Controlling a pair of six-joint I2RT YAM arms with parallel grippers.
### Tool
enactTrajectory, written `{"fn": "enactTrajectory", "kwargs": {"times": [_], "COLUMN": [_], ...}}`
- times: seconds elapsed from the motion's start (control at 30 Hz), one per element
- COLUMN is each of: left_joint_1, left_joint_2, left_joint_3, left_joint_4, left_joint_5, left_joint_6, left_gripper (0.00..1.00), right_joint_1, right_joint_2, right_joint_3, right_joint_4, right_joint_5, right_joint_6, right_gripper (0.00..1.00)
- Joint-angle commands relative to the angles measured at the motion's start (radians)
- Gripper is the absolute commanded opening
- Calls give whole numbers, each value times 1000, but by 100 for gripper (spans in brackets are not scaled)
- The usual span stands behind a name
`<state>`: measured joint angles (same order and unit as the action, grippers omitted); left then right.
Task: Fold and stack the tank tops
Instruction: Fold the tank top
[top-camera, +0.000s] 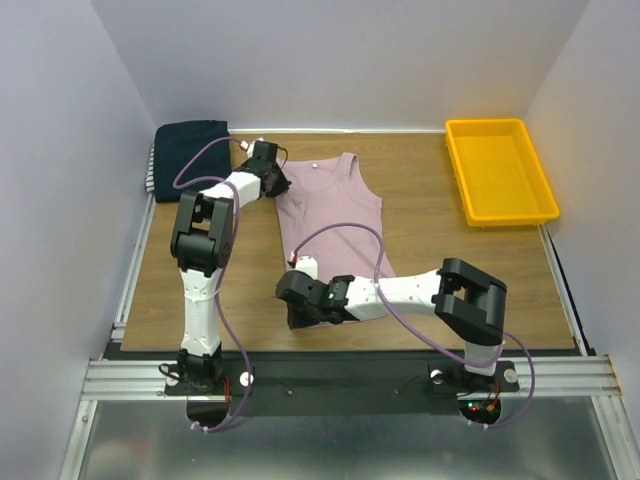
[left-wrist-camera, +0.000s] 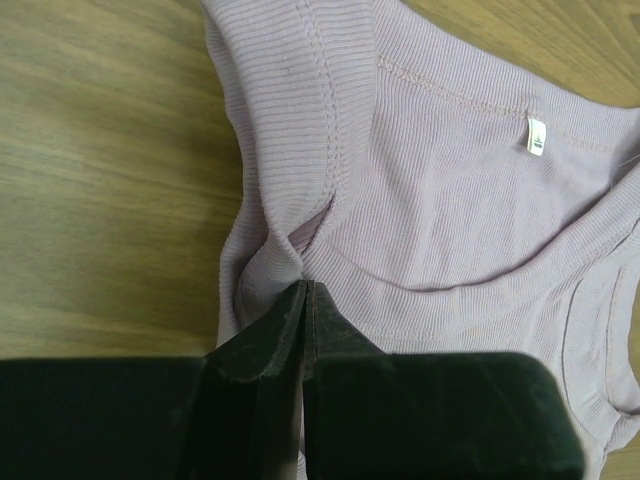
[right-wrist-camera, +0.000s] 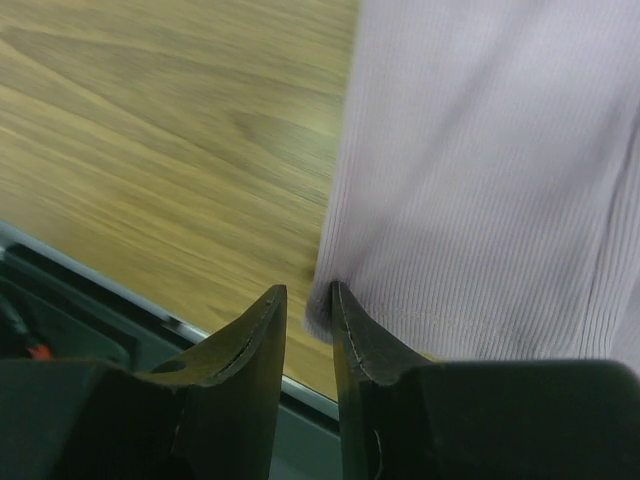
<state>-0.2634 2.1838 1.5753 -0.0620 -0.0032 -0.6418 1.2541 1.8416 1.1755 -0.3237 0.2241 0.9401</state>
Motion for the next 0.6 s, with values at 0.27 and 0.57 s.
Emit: {"fn": "enactTrajectory", "kwargs": {"times": [0.27, 0.57], "left_joint_1": [-30, -43], "left_joint_2": [-48, -130], "left_joint_3": [117, 144], "left_joint_4": [10, -1], "left_joint_5": [83, 89], "left_joint_6": [93, 77], "left_gripper": [36, 42], "right_joint_1": [-19, -151], "right_joint_2": [-125, -360], "right_joint_3": [36, -118], "right_joint_4": [89, 74], "right_joint_5": [102, 146], "right_joint_6": [46, -1], "right_gripper": [41, 44]}}
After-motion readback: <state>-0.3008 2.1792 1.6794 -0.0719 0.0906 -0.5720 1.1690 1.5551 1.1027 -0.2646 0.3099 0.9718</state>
